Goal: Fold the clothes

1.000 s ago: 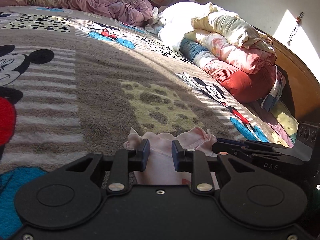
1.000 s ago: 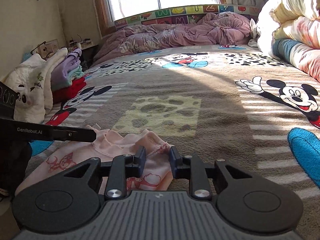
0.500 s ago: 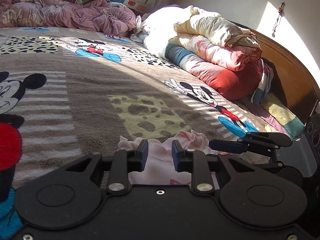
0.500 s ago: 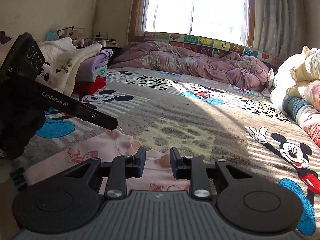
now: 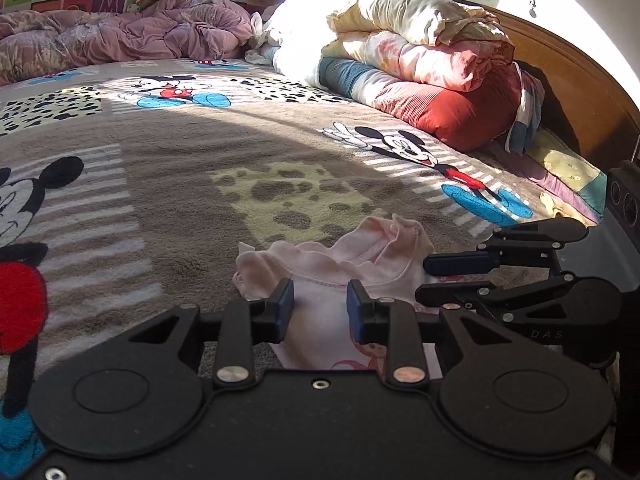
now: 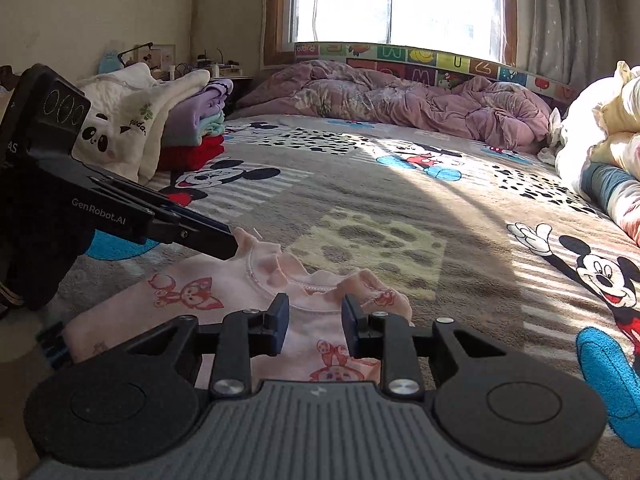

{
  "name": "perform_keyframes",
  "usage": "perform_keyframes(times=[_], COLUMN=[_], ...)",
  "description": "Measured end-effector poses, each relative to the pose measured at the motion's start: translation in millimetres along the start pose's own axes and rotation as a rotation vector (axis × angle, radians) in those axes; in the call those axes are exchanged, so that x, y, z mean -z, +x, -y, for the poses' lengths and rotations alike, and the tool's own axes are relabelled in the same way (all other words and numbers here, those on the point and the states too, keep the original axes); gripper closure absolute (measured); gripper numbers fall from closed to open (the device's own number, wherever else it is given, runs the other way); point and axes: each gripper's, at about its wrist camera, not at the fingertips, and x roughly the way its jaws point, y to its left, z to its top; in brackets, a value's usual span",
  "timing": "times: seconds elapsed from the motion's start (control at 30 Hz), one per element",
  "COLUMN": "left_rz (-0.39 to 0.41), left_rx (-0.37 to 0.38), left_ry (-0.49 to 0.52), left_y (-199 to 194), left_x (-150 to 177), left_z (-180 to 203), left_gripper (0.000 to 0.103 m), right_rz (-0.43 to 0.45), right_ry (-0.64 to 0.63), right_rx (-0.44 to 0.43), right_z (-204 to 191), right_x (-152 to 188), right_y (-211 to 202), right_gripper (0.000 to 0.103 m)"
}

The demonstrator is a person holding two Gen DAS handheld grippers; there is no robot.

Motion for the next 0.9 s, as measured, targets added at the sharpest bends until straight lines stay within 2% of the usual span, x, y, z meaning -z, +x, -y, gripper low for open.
perform_keyframes(times=[0.07,0.13,0.2,0.23,0.3,0.37,0.47,0.5,0.57,0.63,0.7,0.73,0.77,0.8,0.9], left_rz=[-0.028,-0.009,0.028,0.050,0.070,0.039,-0.023,-0.033,-0.018,-0.005,-0.004,-0.041,-0.063,-0.047,0.018], left_rx=[-0.022,-0.001,-0.032,-0.028,0.015,0.044,-0.044,-0.072,-0.068,-0.057,-0.053,-0.077,-0.101,-0.103,-0.074], left_ry=[0.032,-0.009,-0.019,-0.011,0.022,0.077,0.189,0.213,0.180,0.169,0.162,0.169,0.166,0.136,-0.045], left_y=[7,-1,-15,-23,-38,-43,-29,-27,-38,-48,-55,-49,-43,-43,-64], left_x=[3,1,1,1,3,10,31,35,30,33,36,43,50,52,44], left_z=[5,-1,-1,2,16,33,56,62,64,69,74,77,79,77,63], left_gripper=[0.076,0.075,0.075,0.075,0.075,0.075,0.074,0.074,0.074,0.074,0.074,0.072,0.071,0.071,0.069], right_rz=[-0.007,-0.005,0.004,0.036,0.104,0.110,0.006,0.004,0.027,0.093,0.034,-0.041,-0.041,-0.024,-0.008], right_ry=[0.029,0.041,0.047,0.043,0.027,-0.007,-0.048,-0.032,0.015,0.038,0.008,-0.007,0.001,0.030,0.114], right_rx=[-0.006,-0.007,-0.001,0.003,0.004,-0.004,0.014,0.018,0.017,-0.006,0.010,0.025,0.026,0.019,0.008], right_z=[3,5,4,1,-6,-17,-27,-26,-23,-26,-33,-36,-35,-33,-27], right_x=[1,1,3,4,4,7,23,25,25,23,27,34,39,41,38], right_y=[2,-1,-5,-13,-30,-41,-35,-36,-45,-64,-65,-56,-54,-57,-72], right_gripper=[0.073,0.073,0.073,0.073,0.073,0.074,0.074,0.074,0.074,0.074,0.071,0.069,0.069,0.069,0.068])
